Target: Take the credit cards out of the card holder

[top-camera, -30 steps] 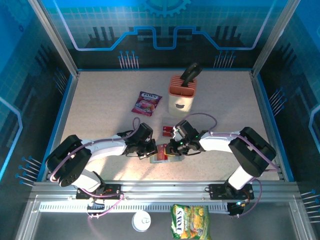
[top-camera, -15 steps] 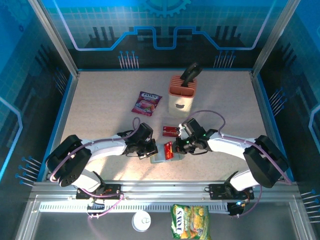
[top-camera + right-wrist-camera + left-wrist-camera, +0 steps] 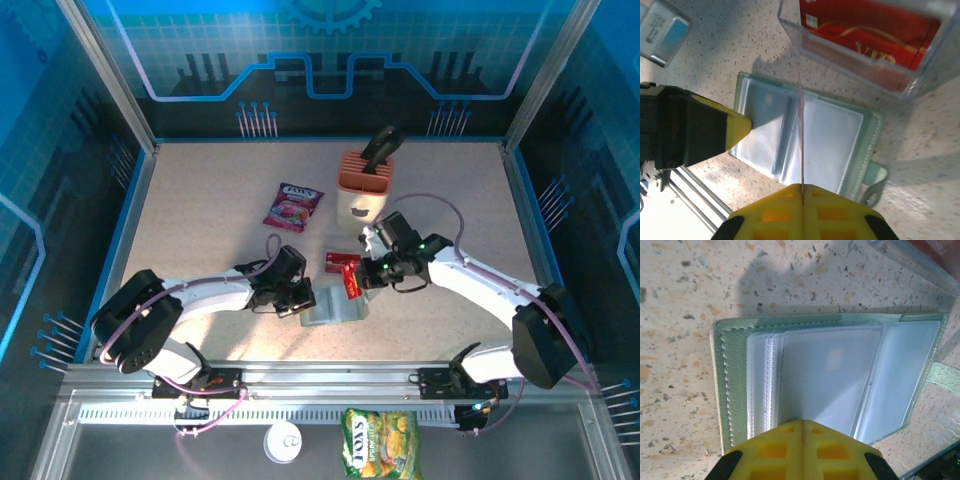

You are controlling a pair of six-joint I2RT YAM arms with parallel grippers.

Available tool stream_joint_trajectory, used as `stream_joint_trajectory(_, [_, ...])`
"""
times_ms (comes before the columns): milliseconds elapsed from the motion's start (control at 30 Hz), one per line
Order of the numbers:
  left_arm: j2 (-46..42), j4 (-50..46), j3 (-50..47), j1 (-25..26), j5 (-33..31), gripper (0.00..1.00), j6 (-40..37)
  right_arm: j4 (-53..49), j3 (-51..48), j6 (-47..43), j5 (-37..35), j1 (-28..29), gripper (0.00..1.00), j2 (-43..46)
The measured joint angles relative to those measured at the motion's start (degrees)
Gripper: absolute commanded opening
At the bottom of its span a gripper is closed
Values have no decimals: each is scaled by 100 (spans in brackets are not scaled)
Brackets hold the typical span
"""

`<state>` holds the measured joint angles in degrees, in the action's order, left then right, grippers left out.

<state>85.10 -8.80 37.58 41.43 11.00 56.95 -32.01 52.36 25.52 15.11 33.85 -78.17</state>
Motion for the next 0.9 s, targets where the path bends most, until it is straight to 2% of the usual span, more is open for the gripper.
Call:
stream_joint_trajectory(233, [-275,7,-2,0,-120,0,-11,-879,946,-1576,-603,-28,0,-116])
stream_joint_trajectory(400, [-310,-4,0,0,-140,0,-13,-1327,1384,-2929,-730,-55,0,-387])
stream_joint_trajectory(700, [-483,-181,0,0,-258,0,-13,-2205,2693,-5285,-828,-52,0,-1390])
stream_joint_trajectory(900, [-704,-330,-11,0,-378,0,-9,-2743,3626,-6212,-935,-52,0,-2234])
